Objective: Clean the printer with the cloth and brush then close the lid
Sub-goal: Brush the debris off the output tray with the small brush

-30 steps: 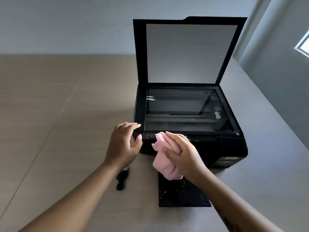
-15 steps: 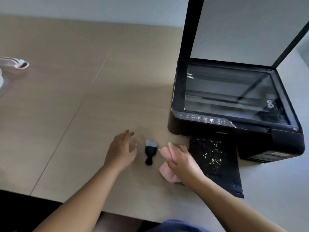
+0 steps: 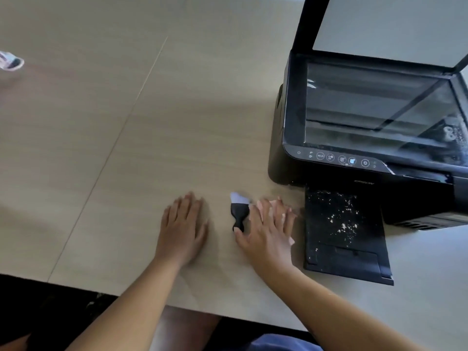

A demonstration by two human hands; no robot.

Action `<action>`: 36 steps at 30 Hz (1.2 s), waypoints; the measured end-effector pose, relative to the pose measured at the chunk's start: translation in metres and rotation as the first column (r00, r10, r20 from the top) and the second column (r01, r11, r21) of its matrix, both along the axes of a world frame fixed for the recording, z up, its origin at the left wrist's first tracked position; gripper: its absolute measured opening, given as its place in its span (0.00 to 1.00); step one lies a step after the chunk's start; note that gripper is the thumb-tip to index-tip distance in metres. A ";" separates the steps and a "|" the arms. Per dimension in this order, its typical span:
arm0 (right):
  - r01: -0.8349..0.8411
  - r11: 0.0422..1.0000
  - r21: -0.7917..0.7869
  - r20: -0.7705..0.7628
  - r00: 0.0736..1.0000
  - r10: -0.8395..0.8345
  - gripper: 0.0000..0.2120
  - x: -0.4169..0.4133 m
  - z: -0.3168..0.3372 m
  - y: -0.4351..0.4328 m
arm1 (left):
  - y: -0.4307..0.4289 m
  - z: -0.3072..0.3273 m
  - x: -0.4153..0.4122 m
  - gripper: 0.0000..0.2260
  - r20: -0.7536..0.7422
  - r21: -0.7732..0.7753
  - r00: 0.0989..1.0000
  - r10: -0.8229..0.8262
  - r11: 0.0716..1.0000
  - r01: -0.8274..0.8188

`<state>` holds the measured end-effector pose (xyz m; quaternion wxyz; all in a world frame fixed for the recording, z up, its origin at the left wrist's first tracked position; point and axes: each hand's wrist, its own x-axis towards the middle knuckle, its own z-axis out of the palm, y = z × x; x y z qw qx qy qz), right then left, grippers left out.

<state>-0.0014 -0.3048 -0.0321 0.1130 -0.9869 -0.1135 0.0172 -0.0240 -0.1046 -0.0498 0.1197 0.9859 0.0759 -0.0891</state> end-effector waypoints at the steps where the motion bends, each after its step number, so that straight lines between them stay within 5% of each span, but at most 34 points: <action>1: -0.019 1.000 -0.006 0.044 0.999 0.020 0.21 0.000 -0.002 0.005 | 0.001 0.000 0.001 0.29 -0.001 0.000 1.000 0.002 1.000 -0.002; 9: 0.017 0.998 -0.057 -0.034 0.999 -0.019 0.11 0.002 -0.002 0.028 | 0.018 0.012 0.011 0.27 0.028 -0.016 0.999 -0.042 0.999 0.043; 15: 0.127 0.950 0.286 -0.059 0.992 -0.115 0.09 0.005 0.020 0.000 | 0.001 0.045 0.060 0.21 0.219 -0.142 0.975 -0.045 0.987 0.078; 20: 0.336 0.749 0.571 -0.120 0.937 -0.329 0.03 0.001 0.056 -0.061 | -0.043 0.087 0.114 0.18 0.523 -0.205 0.845 -0.110 0.946 0.250; 26: 0.516 0.676 0.526 -0.047 0.811 -0.583 0.07 0.012 0.075 -0.160 | -0.120 0.142 0.165 0.16 0.661 -0.152 0.695 -0.282 0.857 0.492; 31: 0.537 0.739 0.408 0.048 0.795 -0.605 0.07 0.027 0.071 -0.198 | -0.160 0.148 0.202 0.23 0.403 -0.166 0.808 -0.430 0.833 0.527; 36: 0.474 0.836 0.278 0.140 0.841 -0.523 0.08 0.033 0.055 -0.197 | -0.169 0.134 0.205 0.22 0.439 -0.053 0.805 -0.398 0.883 0.466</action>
